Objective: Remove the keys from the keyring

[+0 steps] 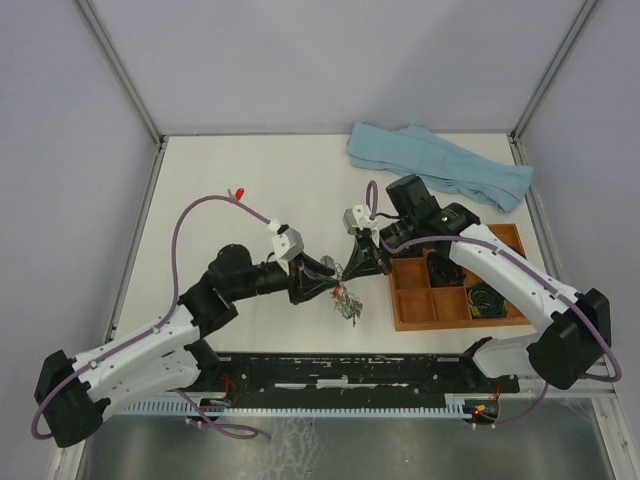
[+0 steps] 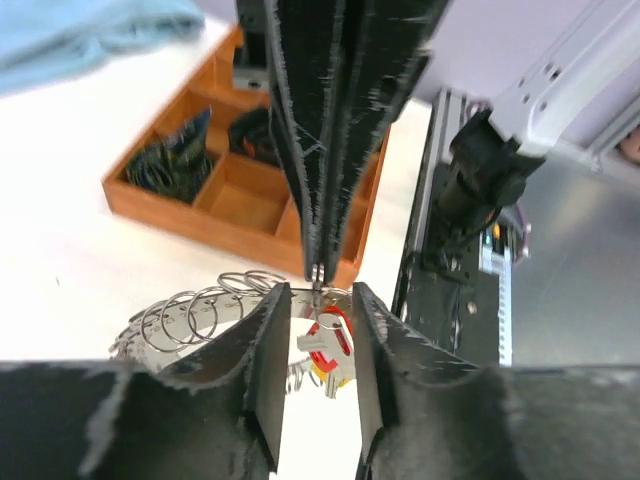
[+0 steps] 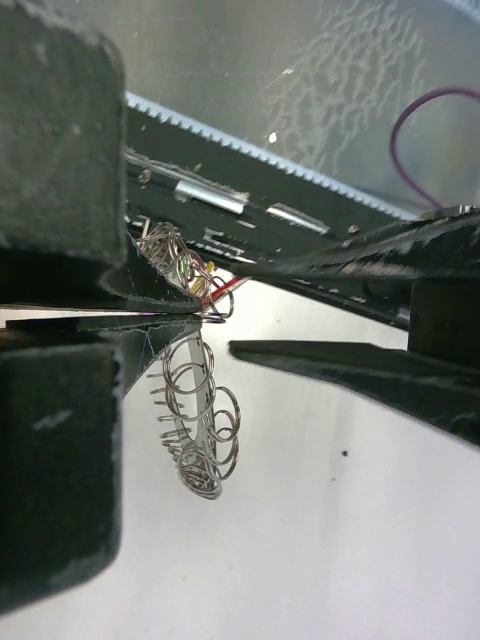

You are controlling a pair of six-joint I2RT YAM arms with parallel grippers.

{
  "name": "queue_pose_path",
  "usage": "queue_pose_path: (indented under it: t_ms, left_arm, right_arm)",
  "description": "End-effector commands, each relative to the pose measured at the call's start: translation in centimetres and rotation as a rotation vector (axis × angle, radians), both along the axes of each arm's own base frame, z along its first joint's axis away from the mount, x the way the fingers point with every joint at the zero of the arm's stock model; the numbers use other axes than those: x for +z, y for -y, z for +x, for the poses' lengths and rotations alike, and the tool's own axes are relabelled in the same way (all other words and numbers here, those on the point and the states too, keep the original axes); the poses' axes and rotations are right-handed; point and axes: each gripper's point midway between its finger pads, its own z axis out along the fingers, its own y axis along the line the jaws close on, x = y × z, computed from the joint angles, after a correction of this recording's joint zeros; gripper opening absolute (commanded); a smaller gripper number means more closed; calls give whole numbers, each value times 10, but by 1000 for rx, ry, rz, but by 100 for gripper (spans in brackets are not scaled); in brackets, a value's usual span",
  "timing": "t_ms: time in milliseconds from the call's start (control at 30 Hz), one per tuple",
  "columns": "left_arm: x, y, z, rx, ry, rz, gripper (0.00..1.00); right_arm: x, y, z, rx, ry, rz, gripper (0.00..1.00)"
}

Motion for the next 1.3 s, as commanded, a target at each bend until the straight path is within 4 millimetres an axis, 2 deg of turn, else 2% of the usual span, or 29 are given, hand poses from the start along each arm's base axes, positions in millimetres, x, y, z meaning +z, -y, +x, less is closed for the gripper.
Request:
queue_pose_path:
  t_ms: [0, 67, 167, 267, 400, 733, 1267]
  left_arm:
    - [63, -20, -2, 89, 175, -318, 42]
    - [72, -33, -7, 124, 202, -427, 46]
    - [75, -42, -12, 137, 197, -525, 48]
    - [72, -44, -14, 138, 154, -577, 48]
    - [78, -41, -21, 85, 129, -639, 47]
    - [66, -21, -12, 53, 95, -566, 35]
    - [53, -8, -13, 2, 65, -515, 27]
  right_arm:
    - [50, -9, -8, 62, -88, 204, 1]
    - [53, -10, -9, 71, -119, 230, 1]
    - [54, -11, -11, 92, -135, 246, 1]
    - [52, -10, -15, 115, -140, 255, 1]
    - [48, -11, -14, 116, -150, 250, 1]
    - [47, -10, -15, 123, -151, 252, 1]
    - [47, -11, -14, 122, -153, 251, 1]
